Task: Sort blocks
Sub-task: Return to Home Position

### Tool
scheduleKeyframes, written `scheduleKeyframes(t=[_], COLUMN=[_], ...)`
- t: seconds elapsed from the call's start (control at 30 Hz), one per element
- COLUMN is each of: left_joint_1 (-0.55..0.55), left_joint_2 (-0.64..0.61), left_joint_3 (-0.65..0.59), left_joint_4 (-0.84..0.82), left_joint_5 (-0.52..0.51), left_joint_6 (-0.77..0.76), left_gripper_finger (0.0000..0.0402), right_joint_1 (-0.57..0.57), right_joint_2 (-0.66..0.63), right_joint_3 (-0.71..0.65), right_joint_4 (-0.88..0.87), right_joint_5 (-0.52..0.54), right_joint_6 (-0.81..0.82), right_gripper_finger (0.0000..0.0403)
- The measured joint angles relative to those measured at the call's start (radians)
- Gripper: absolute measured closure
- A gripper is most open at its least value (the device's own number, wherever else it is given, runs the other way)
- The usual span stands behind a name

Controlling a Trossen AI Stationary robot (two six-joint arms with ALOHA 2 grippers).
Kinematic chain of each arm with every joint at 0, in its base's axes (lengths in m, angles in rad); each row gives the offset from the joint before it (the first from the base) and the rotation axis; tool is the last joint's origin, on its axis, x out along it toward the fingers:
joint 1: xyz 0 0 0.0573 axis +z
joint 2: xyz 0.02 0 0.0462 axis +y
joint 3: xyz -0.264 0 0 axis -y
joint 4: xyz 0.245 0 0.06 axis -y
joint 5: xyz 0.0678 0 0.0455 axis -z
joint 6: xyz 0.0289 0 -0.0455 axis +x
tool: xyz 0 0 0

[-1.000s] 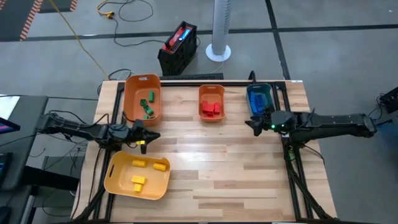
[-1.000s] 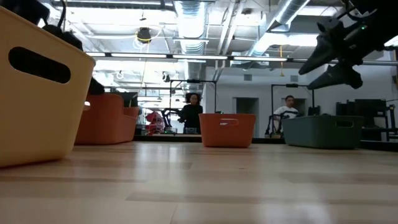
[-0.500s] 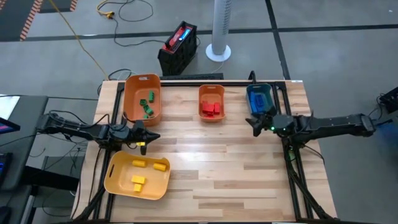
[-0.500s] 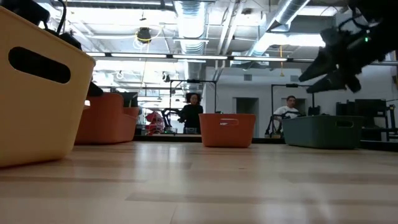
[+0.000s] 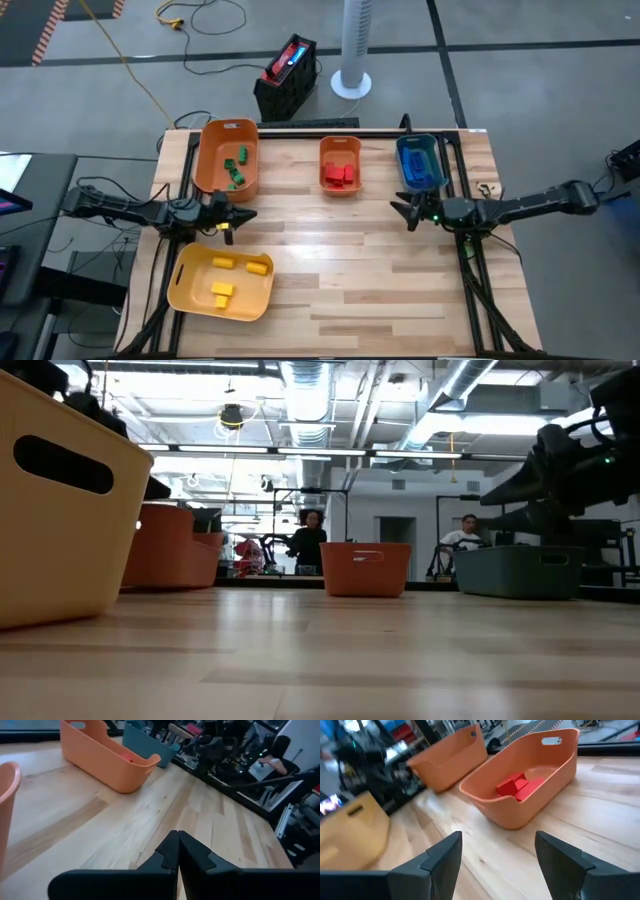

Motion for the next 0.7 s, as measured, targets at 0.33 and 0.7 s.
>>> scheduleKeyframes(t=[0.33, 0.7], left_joint_1=[0.002, 0.002], left_joint_2=[0.006, 0.006], left_joint_3=[-0.003, -0.005], left_joint_4=[0.002, -0.004], left_joint_5=[-0.041, -0.037], left_joint_6=[0.140, 0.139], left_gripper_finger=[0.0401, 0.0401], right_joint_1=[-0.002, -0.002], right_joint_2=[0.000, 0.000], right_joint_3=[-0.001, -0.001], right_joint_4=[-0.019, -0.019], right_joint_5=[0.000, 0.000], right_joint_6=[-0.179, -0.181], right_gripper_finger=[0.0140, 0.0140])
